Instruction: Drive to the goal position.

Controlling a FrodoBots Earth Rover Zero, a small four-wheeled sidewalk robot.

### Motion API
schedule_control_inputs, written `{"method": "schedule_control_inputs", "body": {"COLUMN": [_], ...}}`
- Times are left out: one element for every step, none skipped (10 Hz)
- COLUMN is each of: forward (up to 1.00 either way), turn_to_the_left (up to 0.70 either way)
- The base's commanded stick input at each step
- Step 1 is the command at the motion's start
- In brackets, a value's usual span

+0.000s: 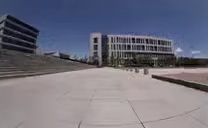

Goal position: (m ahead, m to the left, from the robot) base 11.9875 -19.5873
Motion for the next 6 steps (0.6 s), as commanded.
{"method": "schedule_control_inputs", "body": {"forward": [0.7, 0.7, 0.7, 0.7, 0.7, 0.7], "turn_to_the_left": [0.0, 0.0, 0.0, 0.0, 0.0, 0.0]}}
